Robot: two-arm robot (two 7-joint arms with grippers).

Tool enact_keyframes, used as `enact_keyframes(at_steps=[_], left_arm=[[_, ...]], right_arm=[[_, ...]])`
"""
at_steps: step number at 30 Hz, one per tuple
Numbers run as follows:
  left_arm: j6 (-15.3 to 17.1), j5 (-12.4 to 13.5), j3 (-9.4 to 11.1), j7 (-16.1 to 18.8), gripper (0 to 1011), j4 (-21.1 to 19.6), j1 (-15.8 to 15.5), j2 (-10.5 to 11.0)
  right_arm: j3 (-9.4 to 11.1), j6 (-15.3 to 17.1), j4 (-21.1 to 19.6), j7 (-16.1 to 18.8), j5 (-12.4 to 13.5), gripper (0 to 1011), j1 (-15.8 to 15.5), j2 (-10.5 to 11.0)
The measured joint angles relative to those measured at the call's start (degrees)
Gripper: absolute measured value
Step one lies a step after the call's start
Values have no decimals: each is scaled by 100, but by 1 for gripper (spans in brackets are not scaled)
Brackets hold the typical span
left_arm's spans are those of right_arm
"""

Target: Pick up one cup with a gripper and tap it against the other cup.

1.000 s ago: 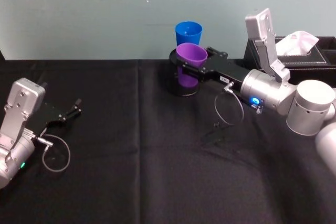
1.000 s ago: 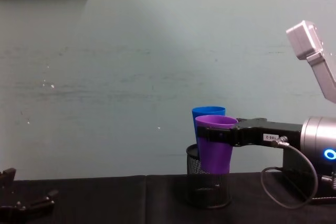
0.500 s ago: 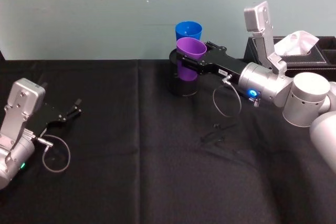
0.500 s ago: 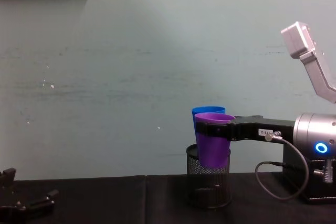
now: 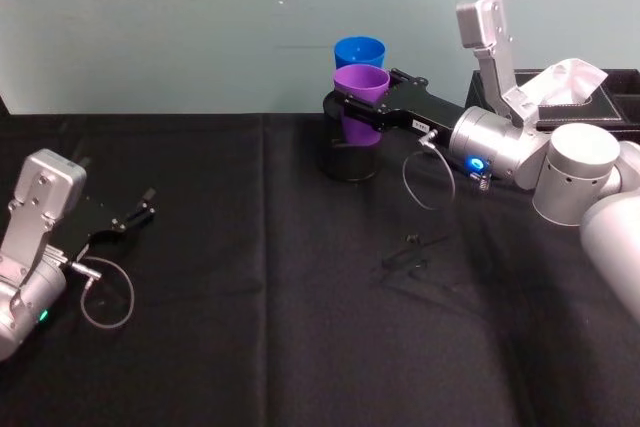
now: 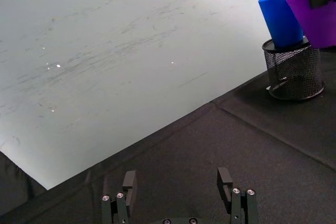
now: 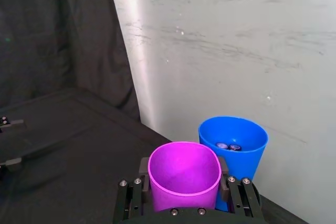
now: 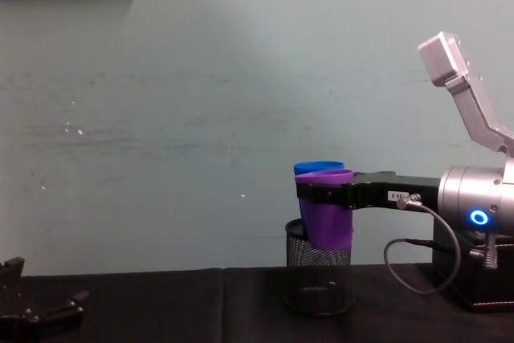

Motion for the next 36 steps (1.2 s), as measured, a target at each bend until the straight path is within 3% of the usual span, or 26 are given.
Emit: enact_keyframes(at_steps=[21,36], left_arm=[[0,0,0,0,1000,0,0,0],[0,0,0,0,1000,0,0,0]], right_arm=[[214,-265,781,151,-138,724,395,-266],[298,-289,889,263,-147,724,447,-314]])
